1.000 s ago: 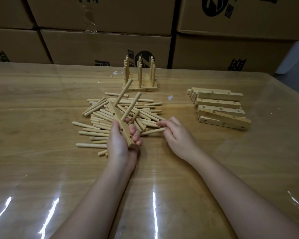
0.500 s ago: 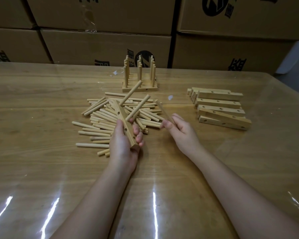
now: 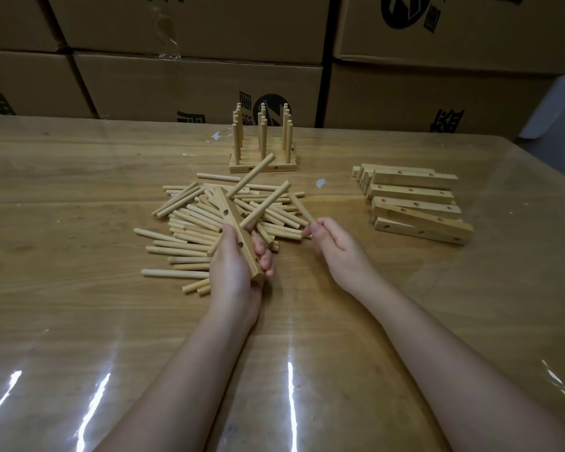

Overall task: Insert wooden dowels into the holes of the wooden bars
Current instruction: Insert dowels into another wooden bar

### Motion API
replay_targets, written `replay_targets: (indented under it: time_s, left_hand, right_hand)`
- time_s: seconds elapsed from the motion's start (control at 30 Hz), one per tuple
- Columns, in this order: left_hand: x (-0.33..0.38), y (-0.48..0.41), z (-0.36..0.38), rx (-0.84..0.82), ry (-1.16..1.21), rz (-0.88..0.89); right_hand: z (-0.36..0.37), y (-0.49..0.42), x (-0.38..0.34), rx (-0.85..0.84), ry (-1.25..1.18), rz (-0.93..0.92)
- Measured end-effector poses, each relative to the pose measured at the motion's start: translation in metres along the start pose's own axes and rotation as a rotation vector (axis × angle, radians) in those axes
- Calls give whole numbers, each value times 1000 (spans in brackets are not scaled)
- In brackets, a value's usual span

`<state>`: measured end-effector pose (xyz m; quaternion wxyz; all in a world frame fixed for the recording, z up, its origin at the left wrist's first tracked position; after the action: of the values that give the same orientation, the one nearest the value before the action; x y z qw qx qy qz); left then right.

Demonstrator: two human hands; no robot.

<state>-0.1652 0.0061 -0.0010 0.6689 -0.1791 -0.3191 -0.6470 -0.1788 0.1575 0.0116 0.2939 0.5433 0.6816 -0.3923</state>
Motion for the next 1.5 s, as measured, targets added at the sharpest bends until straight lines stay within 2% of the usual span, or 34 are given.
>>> replay_targets:
  time_s: [0.4,0.63,0.73,0.8,0.87,1.03,1.3,1.5]
  left_hand:
    - [-1,-3,-2,-15,-24,-2]
    - [0,-3,-6,61,-5,37]
    - [-1,-4,-5,55,42,21]
    - [-1,-6,-5,43,58,24]
    - [-2,-5,-4,35,49,16]
    - [-3,-6,-4,34,37,3]
    - [-3,-5,-1,19,26,-6]
    - [-2,-4,1,11,11,-4]
  right_hand:
    - [2,-5,7,7,-5,50]
    - [12,7,-16,-87,235,-225]
    - [13,9,-17,-90,272,-245]
    - [10,6,-16,-71,120,-174]
    - [6,3,-12,-65,-133,-76]
    - [7,1,-5,-124,-595,103]
    - [4,-2,1,-83,-907,222]
    - [10,-3,4,-137,-927,225]
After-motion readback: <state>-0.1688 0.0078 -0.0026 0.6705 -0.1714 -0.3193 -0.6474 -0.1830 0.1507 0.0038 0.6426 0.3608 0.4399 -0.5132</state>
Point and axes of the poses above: each hand's wrist, its own y-axis away from the middle knuckle, its own z-axis out of the palm, x = y × z, the point moved 6 cm from there along -y, towards the middle knuckle, and after that the axes turned 8 degrees about y, right-handed, at the moved point
